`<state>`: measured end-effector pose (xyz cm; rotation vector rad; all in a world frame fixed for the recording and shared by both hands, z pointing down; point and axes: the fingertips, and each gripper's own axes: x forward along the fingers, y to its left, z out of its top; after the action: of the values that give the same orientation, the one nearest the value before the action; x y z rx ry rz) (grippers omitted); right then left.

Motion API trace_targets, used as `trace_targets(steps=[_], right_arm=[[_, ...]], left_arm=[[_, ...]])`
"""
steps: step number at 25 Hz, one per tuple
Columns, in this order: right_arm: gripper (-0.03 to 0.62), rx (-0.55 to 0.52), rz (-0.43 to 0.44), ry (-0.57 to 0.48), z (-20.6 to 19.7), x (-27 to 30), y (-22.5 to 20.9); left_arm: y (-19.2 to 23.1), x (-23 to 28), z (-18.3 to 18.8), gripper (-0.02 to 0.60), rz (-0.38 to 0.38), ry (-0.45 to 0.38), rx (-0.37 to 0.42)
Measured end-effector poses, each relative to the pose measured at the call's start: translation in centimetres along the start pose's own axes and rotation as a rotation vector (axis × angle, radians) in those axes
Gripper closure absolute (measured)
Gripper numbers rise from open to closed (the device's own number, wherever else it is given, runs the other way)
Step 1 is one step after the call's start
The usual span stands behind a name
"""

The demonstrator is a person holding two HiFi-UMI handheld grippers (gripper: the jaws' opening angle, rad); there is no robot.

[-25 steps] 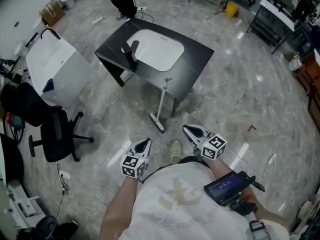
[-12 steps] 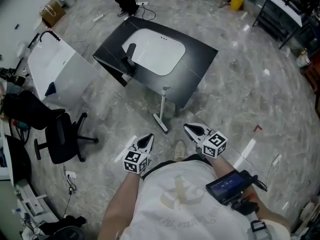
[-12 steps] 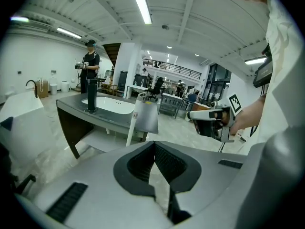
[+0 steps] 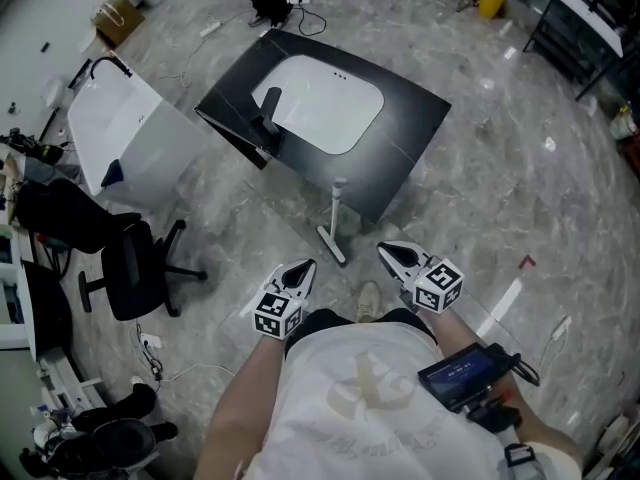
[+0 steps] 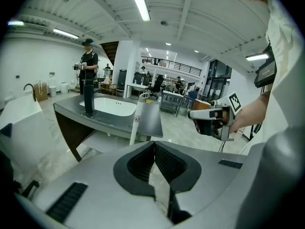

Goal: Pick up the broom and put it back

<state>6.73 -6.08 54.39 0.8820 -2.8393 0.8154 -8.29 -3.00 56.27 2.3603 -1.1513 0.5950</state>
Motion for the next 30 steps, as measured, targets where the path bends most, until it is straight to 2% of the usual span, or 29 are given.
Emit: trace_targets(steps=[7, 17, 30], right_arm=[[0.576, 0.009, -0.005, -0.003, 0.0, -0.1, -0.5], [0.576, 0.020, -0.073, 0.015, 0.2, 0.3, -1.4], [0.576, 0.045, -0.163, 0.037, -0.6, -0.2, -3.5]], left_arm=[[1.0, 0.4, -0.2, 0.569, -0.005, 0.015, 0.018], [3.2, 3.7, -0.3, 0.569, -0.069, 0.053, 0.042], [5.2, 8.4, -3.8, 0.568, -0.126, 0.170, 0.061]])
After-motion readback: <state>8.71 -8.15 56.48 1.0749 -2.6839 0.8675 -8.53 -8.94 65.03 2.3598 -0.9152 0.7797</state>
